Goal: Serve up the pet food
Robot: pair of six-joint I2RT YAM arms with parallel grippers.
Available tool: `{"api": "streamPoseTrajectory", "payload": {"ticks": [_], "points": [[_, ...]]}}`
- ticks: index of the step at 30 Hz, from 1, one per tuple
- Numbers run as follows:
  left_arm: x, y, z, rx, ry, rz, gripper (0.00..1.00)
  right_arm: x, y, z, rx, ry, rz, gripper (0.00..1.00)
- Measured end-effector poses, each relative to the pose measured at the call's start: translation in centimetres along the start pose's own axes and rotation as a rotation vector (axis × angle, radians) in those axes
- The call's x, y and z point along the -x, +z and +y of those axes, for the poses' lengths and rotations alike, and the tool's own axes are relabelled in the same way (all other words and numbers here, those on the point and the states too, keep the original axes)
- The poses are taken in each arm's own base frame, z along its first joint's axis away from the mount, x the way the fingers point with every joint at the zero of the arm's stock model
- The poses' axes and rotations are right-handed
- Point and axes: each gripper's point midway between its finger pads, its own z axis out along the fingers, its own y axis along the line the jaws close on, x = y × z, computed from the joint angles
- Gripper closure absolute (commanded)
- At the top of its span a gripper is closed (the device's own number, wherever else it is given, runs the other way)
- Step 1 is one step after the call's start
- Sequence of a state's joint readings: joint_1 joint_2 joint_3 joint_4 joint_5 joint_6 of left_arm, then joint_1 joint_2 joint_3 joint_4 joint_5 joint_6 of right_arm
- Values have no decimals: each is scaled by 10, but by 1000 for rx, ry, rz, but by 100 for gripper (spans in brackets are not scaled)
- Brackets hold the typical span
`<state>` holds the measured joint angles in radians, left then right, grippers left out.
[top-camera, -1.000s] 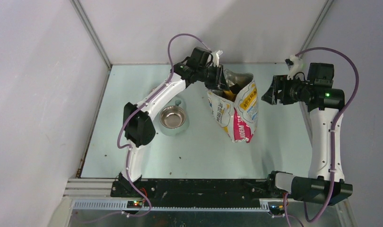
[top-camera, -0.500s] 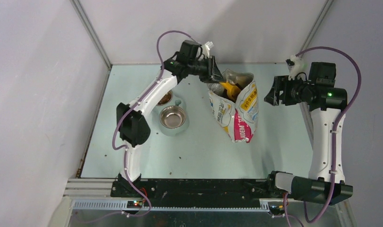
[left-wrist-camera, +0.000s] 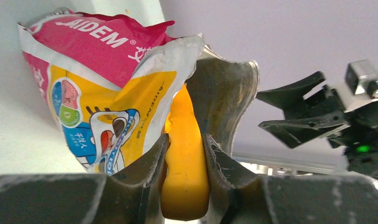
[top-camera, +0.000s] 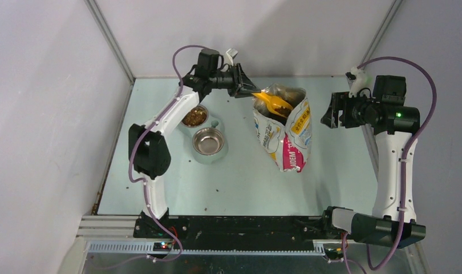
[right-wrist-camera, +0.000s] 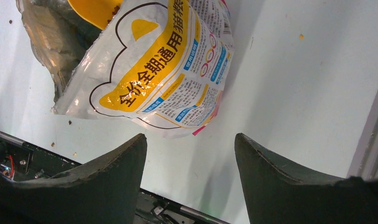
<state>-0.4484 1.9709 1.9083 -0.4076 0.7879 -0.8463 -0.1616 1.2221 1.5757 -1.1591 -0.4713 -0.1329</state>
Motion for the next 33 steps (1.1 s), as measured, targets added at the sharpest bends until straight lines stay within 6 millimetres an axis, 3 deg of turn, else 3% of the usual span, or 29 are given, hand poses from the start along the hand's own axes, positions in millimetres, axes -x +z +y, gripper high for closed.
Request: {"api": "streamPoseTrajectory", "payload": {"ticks": [10,18,21,28,33], "points": [[7,-9,17,-159,-231,13,100,-3,1,-2,-6,-3,18,29],[12,-39,30,-251,-322,1,100,-4,-2,-6,-26,-24,31,28],[19,-42,21,-312,-323,-11,100,-5,-1,-7,-30,-25,35,28],[12,-30,-8,-459,-322,23,100,-4,-3,-13,-56,-53,52,28],[13,-39,-20,-524,-304,19,100,-7,-5,-13,-63,-68,65,28]]}}
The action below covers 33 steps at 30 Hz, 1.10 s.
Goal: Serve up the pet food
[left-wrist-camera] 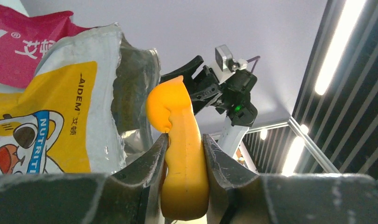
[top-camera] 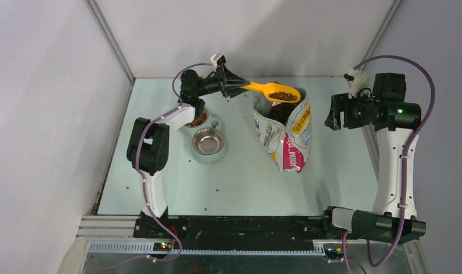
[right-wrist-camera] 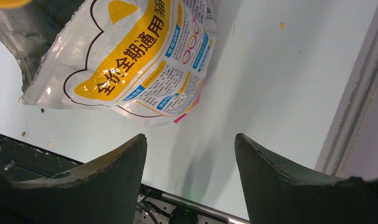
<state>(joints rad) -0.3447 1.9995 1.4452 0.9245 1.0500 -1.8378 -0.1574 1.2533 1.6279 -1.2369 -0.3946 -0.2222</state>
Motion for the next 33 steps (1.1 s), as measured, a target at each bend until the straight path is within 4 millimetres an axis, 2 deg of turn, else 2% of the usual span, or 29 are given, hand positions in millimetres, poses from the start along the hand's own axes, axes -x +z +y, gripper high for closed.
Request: {"api": "streamPoseTrajectory", "payload": {"ticks": [4,8,13,17,23,28,33], "points": [[7,-13,-8,-15,20,-26,100,0,1,1,4,-10,2,28],[19,-39,-11,-3,22,-87,100,2,1,1,8,-19,-5,28],[28,-84,-23,26,35,-184,100,2,10,1,28,-20,-5,29],[27,-115,-35,46,74,-250,100,7,19,1,52,-21,-7,29],[28,-179,-44,95,115,-406,100,20,31,1,89,-29,-28,28],[23,-231,-31,142,119,-545,100,33,34,4,116,-44,-62,28],[6,-267,-5,207,92,-645,100,38,38,6,140,-51,-80,28]]}}
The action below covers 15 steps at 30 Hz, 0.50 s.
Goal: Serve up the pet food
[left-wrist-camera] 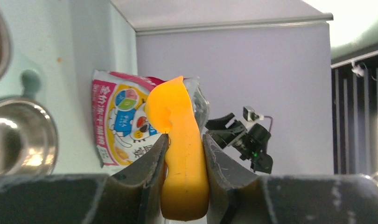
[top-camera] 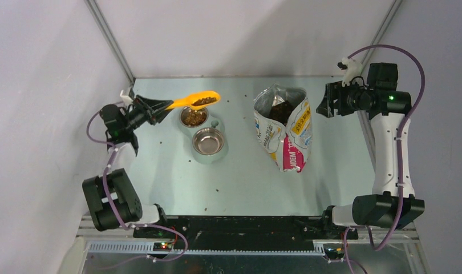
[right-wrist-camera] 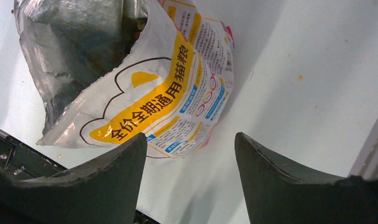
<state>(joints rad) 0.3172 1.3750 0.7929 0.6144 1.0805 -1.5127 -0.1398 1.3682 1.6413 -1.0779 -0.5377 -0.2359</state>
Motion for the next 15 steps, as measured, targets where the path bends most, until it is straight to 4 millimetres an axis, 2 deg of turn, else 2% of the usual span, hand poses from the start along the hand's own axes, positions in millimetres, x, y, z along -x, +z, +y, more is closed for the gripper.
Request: {"api": "streamPoseTrajectory", "payload": {"ticks": [9,15], "points": [[4,-46,37,124,59,-125,100,9,3,5,35,14,-36,28],[0,-58,73,234,70,-134,100,13,0,9,42,17,-62,28]]}}
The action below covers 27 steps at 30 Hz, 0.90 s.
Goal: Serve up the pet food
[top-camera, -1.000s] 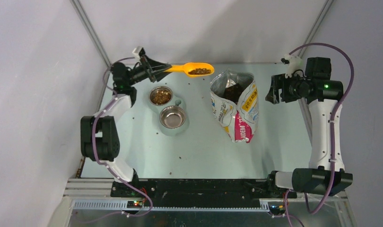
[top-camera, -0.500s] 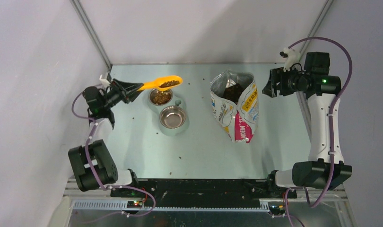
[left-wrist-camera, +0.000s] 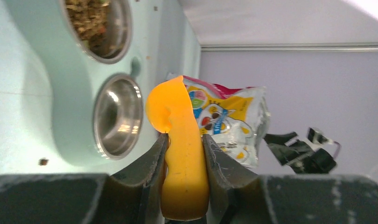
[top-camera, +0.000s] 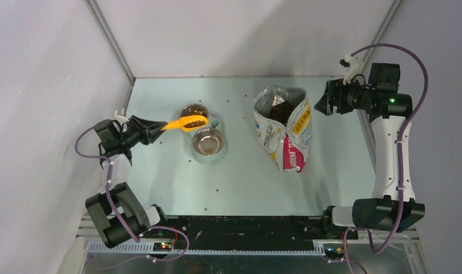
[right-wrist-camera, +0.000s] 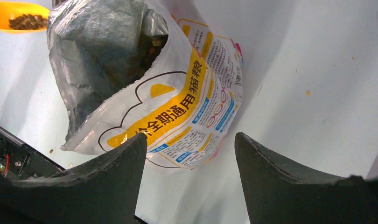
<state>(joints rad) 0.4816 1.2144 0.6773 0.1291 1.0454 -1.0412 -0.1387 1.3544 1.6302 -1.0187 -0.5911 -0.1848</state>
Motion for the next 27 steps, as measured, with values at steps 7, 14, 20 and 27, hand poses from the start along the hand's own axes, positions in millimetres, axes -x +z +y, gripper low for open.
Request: {"api": "streamPoseTrajectory", "payload": {"ticks": [7,14,20,27], "points": [[-10,-3,41,152,26,3,100,0,-6,6,3,-15,-26,28],[-16,-7,60,261,78,32,100,-13,-7,9,4,-6,-19,28],[-29,-1,53,306,211,111,100,-16,-11,9,-4,-5,-25,28],[-37,10,40,354,392,191,100,-18,-12,8,-9,4,-30,28]]}}
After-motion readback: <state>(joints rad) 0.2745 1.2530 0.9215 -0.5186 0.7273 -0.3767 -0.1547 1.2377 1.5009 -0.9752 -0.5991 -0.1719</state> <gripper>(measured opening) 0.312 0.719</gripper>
